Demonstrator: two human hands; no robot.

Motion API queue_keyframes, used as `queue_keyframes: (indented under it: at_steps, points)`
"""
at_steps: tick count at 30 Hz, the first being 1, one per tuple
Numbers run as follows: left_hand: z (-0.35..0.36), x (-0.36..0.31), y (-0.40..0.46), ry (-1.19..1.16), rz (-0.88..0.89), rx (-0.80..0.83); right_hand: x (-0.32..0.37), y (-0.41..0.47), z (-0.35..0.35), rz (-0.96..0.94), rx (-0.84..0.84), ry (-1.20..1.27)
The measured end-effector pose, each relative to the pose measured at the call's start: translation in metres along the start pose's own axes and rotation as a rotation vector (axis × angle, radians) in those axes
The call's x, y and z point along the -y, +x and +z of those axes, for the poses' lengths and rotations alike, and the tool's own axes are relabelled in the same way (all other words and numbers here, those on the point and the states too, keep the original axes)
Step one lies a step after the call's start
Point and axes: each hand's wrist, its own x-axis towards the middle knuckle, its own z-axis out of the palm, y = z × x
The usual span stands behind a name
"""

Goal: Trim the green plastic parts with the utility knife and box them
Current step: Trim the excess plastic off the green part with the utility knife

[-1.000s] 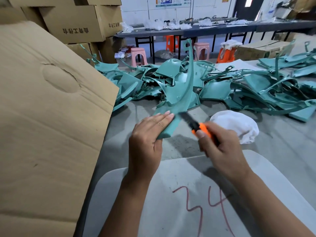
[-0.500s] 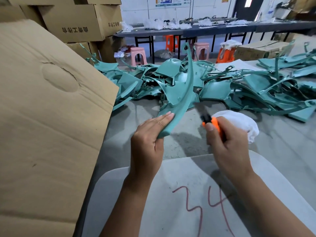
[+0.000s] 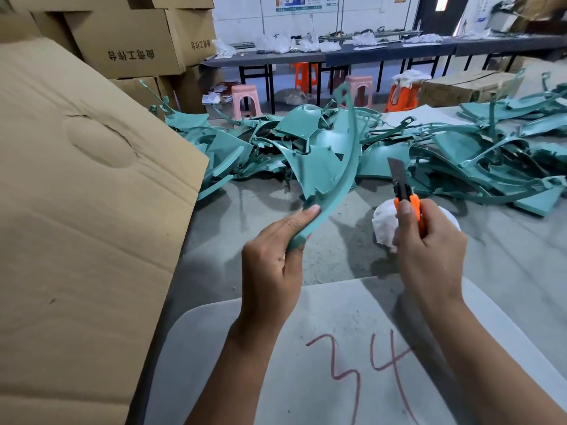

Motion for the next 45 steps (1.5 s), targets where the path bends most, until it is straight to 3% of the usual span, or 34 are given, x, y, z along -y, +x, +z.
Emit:
queue_keyframes:
  at_steps: [6, 10, 15, 21, 24, 26, 28, 34, 40, 45]
  points:
    - [0.002, 0.001, 0.0, 0.059, -0.137, -0.017, 0.025, -0.019, 0.01, -0.351, 0.303, 0.144]
    - [0.003, 0.002, -0.002, 0.083, -0.159, -0.01, 0.027, -0.027, 0.019, -0.409, 0.448, 0.086]
    - [0.0, -0.005, 0.002, -0.044, -0.15, 0.002, 0.017, -0.021, 0.015, -0.336, 0.365, 0.027]
    - [0.0, -0.01, 0.003, -0.08, -0.185, -0.026, -0.009, 0.0, 0.007, -0.053, 0.168, -0.089]
    - [0.001, -0.007, 0.002, -0.093, -0.186, -0.008, 0.003, -0.004, 0.001, -0.232, 0.141, 0.032]
    - [0.001, -0.005, 0.0, -0.113, -0.203, 0.008, 0.013, -0.014, 0.005, -0.391, 0.26, 0.08]
    - [0.001, -0.003, -0.001, -0.141, -0.225, 0.022, 0.014, -0.018, 0.012, -0.422, 0.333, 0.064]
    - [-0.001, 0.008, -0.003, -0.214, -0.296, 0.035, -0.009, 0.002, 0.005, -0.042, 0.137, -0.073]
    - [-0.01, 0.006, 0.003, -0.326, -0.499, -0.066, -0.001, -0.001, 0.003, 0.01, 0.264, 0.156]
    - [-0.026, 0.01, 0.008, -0.205, -0.43, -0.12, -0.009, 0.01, 0.001, 0.158, 0.117, 0.163]
